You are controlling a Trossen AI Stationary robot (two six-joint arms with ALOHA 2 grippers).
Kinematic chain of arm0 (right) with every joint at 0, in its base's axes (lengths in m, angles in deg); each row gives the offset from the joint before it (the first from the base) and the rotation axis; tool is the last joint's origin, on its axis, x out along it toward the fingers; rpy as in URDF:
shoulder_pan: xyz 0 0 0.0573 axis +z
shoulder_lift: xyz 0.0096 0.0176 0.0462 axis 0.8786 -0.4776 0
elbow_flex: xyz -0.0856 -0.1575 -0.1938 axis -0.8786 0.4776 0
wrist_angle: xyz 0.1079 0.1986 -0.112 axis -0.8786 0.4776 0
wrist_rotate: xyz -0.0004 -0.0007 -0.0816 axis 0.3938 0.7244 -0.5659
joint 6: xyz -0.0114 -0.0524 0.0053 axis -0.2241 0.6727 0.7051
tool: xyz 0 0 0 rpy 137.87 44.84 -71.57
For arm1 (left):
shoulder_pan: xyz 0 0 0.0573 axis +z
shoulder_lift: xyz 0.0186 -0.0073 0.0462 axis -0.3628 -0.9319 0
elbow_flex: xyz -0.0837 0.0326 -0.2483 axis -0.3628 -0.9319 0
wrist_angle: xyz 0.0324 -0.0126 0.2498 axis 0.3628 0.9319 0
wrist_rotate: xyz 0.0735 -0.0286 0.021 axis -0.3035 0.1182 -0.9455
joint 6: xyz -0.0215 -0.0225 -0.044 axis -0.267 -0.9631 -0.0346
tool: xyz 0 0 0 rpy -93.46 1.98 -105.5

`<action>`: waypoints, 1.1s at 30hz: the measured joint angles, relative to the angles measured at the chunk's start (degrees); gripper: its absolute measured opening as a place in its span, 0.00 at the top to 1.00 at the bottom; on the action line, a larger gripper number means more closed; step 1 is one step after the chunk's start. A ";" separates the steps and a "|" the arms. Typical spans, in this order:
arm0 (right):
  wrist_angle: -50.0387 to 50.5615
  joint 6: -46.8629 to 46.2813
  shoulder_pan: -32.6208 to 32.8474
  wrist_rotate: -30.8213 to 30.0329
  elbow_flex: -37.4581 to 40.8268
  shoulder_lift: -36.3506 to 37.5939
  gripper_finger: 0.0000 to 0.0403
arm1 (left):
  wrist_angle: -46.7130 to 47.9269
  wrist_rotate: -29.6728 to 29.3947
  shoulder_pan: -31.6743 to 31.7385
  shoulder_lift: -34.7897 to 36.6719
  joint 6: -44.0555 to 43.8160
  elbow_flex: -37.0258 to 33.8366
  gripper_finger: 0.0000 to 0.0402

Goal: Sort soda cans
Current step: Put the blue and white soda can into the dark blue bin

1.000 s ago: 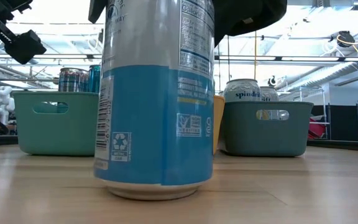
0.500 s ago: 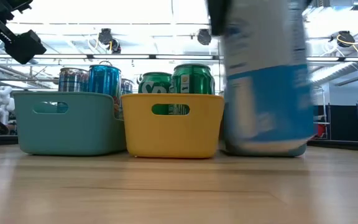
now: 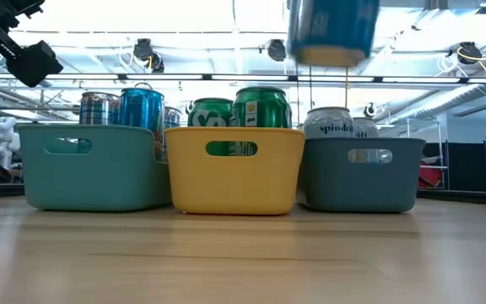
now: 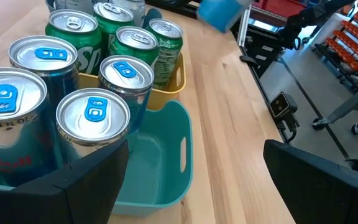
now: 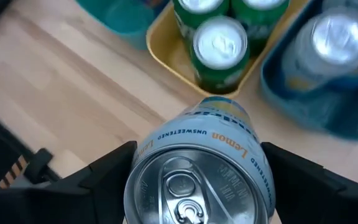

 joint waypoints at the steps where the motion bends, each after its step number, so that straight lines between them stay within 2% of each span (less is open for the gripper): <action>1: -0.01 1.45 -0.34 -0.45 0.00 0.80 0.27 | 0.03 -0.01 0.02 -0.01 0.01 0.00 0.05; 4: -0.36 5.28 -1.61 -2.12 1.01 3.27 0.27 | 0.02 -0.04 0.01 -0.01 0.00 0.00 0.05; 7: -0.12 7.52 -3.40 -2.79 5.29 6.75 0.27 | 0.01 -0.11 0.02 0.00 0.00 0.00 0.05; 12: -0.05 6.76 -5.21 -0.66 17.95 15.14 0.27 | 0.00 -0.49 0.00 0.00 0.00 0.00 0.05; 17: -0.62 0.46 -5.06 0.40 31.92 24.90 0.27 | -0.01 -0.63 0.02 0.01 0.00 0.00 0.05; 25: -15.01 0.43 -7.65 1.12 51.55 37.37 0.27 | -0.01 -4.30 0.01 0.01 0.02 0.00 0.05; 33: -24.84 11.15 -13.76 5.67 61.36 38.93 0.27 | -0.53 -5.29 0.00 0.01 0.02 0.00 0.05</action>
